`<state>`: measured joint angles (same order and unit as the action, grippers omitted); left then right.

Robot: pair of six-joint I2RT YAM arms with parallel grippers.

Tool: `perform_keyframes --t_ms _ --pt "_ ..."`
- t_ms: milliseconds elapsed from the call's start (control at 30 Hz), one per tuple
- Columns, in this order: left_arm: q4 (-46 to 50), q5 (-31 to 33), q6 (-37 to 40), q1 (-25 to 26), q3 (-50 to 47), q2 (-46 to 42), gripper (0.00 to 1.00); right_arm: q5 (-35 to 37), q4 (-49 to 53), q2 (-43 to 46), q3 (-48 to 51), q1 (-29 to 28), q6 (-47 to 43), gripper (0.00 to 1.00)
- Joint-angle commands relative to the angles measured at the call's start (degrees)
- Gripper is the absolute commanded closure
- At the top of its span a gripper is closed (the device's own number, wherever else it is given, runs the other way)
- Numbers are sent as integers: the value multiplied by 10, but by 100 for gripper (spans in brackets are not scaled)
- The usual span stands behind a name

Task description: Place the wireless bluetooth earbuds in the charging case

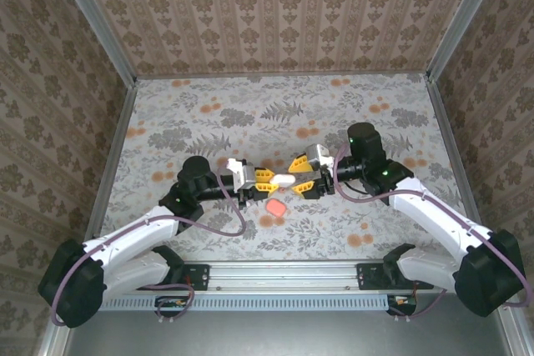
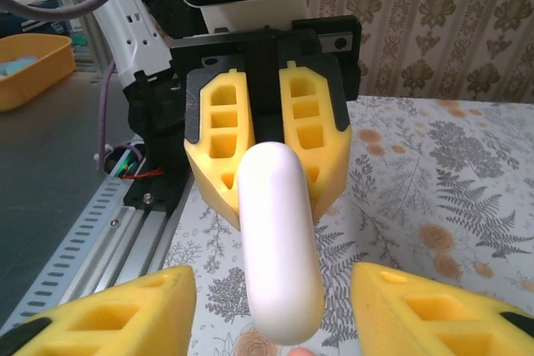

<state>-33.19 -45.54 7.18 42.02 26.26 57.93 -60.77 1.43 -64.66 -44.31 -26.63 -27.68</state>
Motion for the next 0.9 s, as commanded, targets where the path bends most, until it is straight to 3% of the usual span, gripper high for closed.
perform_keyframes --t_ms 0,300,467,567,667,867 --pt "-26 -16 -13 4 12 -1 81 -29 -8 -7 -19 -6 3 52" --pt "-28 -18 -21 7 18 0 81 -26 3 -16 -31 -11 -9 65" --pt "-23 -14 -20 13 19 0 80 -15 45 -15 -41 -12 -39 77" --pt "-10 -5 -11 13 20 -3 70 8 85 -6 -49 -12 -67 81" --pt "47 13 31 17 30 -13 51 52 138 10 -64 -13 -105 81" --pt "193 68 130 42 64 -24 47 151 248 24 -103 -28 -189 80"
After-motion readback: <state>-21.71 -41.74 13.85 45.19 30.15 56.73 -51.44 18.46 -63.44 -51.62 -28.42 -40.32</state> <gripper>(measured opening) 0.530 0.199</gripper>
